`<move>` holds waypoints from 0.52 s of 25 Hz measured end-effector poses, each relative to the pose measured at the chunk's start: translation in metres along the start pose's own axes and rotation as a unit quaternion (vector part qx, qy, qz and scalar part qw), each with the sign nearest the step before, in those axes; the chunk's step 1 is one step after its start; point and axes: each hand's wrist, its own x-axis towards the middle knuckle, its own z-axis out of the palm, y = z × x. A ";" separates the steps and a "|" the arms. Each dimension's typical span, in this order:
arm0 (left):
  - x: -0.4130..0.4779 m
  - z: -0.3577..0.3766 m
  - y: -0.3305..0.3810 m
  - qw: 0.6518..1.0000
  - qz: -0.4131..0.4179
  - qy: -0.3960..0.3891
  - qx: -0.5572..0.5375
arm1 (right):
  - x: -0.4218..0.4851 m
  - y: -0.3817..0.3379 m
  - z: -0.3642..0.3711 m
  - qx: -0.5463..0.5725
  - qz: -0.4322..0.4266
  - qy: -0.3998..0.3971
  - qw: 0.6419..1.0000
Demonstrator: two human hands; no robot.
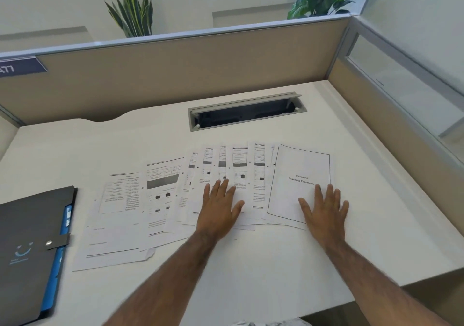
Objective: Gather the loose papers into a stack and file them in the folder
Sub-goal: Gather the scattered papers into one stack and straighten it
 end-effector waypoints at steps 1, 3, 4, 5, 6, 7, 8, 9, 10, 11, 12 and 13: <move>0.010 0.001 0.012 1.000 0.008 -0.006 -0.004 | 0.007 0.009 -0.001 -0.001 0.007 -0.007 1.000; 0.029 0.003 0.037 0.999 0.022 -0.011 -0.024 | 0.023 0.024 -0.001 0.003 0.015 -0.025 1.000; 0.038 0.004 0.048 0.999 0.023 -0.014 -0.040 | 0.031 0.030 -0.001 0.010 0.015 -0.033 0.999; 0.046 0.004 0.058 0.998 0.022 -0.019 -0.056 | 0.039 0.035 -0.001 0.020 0.014 -0.040 0.999; 0.054 0.005 0.067 0.997 0.019 -0.024 -0.067 | 0.046 0.039 -0.001 0.030 0.012 -0.047 0.998; 0.063 0.006 0.076 0.997 0.013 -0.033 -0.071 | 0.054 0.043 -0.001 0.039 0.008 -0.056 0.998; 0.071 0.008 0.084 0.997 0.005 -0.043 -0.070 | 0.060 0.045 0.000 0.047 0.002 -0.064 0.997; 0.079 0.009 0.090 0.996 -0.005 -0.055 -0.067 | 0.065 0.047 0.002 0.051 -0.007 -0.068 0.996; 0.087 0.009 0.096 0.995 -0.019 -0.068 -0.069 | 0.069 0.049 0.004 0.052 -0.016 -0.068 0.996; 0.094 0.010 0.100 0.993 -0.035 -0.078 -0.077 | 0.071 0.050 0.007 0.050 -0.024 -0.067 0.996; 0.102 0.010 0.105 0.991 -0.054 -0.083 -0.096 | 0.074 0.050 0.010 0.049 -0.031 -0.066 0.996; 0.108 0.011 0.109 0.986 -0.075 -0.081 -0.125 | 0.075 0.050 0.012 0.051 -0.037 -0.066 0.996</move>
